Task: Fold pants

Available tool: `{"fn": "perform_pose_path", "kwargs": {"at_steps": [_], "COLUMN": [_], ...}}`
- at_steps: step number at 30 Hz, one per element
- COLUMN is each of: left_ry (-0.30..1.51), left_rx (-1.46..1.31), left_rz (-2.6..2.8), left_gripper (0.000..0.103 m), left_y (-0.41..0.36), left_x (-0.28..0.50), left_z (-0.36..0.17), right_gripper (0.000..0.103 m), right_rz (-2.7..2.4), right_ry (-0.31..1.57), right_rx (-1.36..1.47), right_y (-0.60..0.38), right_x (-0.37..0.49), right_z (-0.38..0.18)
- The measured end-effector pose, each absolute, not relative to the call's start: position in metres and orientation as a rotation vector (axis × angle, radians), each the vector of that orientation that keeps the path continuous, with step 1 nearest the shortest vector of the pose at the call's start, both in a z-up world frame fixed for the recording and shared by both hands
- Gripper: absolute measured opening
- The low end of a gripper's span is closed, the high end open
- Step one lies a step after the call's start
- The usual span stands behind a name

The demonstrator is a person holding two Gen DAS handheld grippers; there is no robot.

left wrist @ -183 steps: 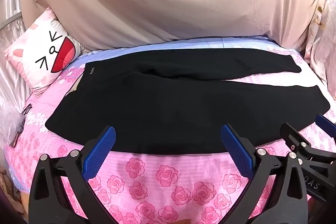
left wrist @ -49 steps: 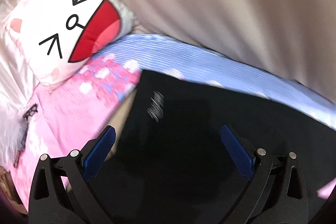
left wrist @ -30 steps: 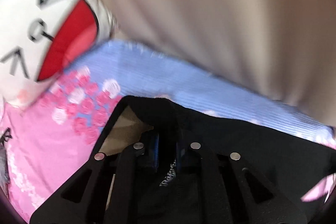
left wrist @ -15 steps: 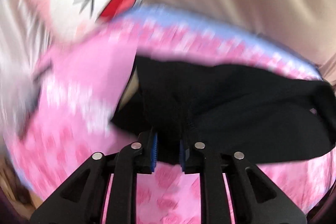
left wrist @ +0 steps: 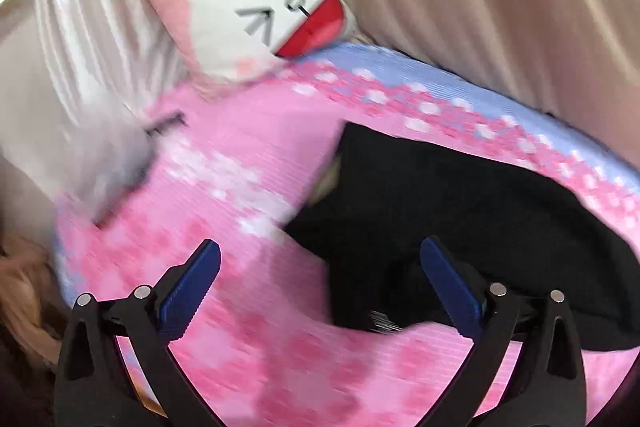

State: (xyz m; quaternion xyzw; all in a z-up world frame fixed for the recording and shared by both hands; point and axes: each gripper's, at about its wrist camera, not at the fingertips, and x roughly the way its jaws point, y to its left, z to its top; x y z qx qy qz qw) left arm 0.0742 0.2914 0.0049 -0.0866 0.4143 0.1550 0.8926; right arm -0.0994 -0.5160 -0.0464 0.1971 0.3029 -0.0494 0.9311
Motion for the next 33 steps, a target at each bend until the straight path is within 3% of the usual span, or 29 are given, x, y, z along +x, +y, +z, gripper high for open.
{"fn": "perform_pose_path", "kwargs": {"at_steps": [1,3,4,5,6,7,8,11,13,14,15,16,17,18,20,27,30,33], "left_ry": [0.870,0.893,0.897,0.905,0.919,0.930,0.938,0.959,0.953,0.950,0.950,0.949,0.948,0.942,0.941,0.982,0.982,0.959], "left_rx": [-0.203,-0.243,-0.252,-0.258,-0.256,-0.247,-0.232,-0.177,-0.153,-0.149,-0.136,-0.124,-0.104,-0.070,-0.018,-0.096,-0.184,-0.189], "left_rz": [0.294,0.236,0.211,0.177,0.134,0.104,0.076,0.022,-0.023,-0.041,-0.071,-0.088,-0.092,-0.078,-0.050,-0.067,-0.106,-0.081], "left_gripper": [0.098,0.098,0.098,0.098,0.098,0.098,0.098,0.098,0.098,0.098,0.098,0.098,0.098,0.098,0.098,0.098,0.098,0.098], "left_y": [0.286,0.265,0.257,0.245,0.229,0.215,0.200,0.164,0.138,0.131,0.119,0.112,0.105,0.098,0.092,0.079,0.075,0.078], "left_x": [0.073,0.071,0.069,0.068,0.070,0.072,0.075,0.084,0.086,0.086,0.085,0.083,0.081,0.078,0.075,0.095,0.094,0.087], "left_z": [0.001,-0.007,-0.012,-0.017,-0.020,-0.022,-0.024,-0.026,-0.024,-0.024,-0.025,-0.027,-0.030,-0.033,-0.038,-0.043,-0.042,-0.043], "right_gripper": [0.063,0.079,0.079,0.073,0.040,0.016,0.009,0.009,0.012,0.023,0.050,0.061,0.066,0.061,0.060,0.064,0.064,0.064], "right_rz": [-0.080,-0.058,-0.056,-0.054,-0.057,-0.051,-0.053,-0.124,-0.178,-0.216,-0.260,-0.279,-0.303,-0.322,-0.336,-0.169,-0.105,-0.267], "right_ry": [0.611,0.658,0.705,0.754,0.805,0.833,0.847,0.704,0.578,0.548,0.543,0.577,0.648,0.768,0.900,0.723,0.751,0.819], "right_rx": [0.413,0.368,0.346,0.334,0.303,0.252,0.174,-0.142,-0.298,-0.384,-0.495,-0.522,-0.526,-0.495,-0.392,0.175,0.412,0.421], "right_y": [-0.516,-0.506,-0.500,-0.493,-0.484,-0.474,-0.461,-0.423,-0.407,-0.403,-0.403,-0.409,-0.420,-0.435,-0.455,-0.463,-0.477,-0.493], "right_x": [-0.096,-0.078,-0.069,-0.060,-0.049,-0.039,-0.030,-0.027,-0.038,-0.042,-0.045,-0.046,-0.045,-0.047,-0.061,-0.071,-0.035,-0.005], "right_z": [-0.047,-0.051,-0.059,-0.067,-0.076,-0.078,-0.074,-0.026,0.013,0.020,0.013,0.001,-0.019,-0.047,-0.081,-0.047,-0.061,-0.088]}}
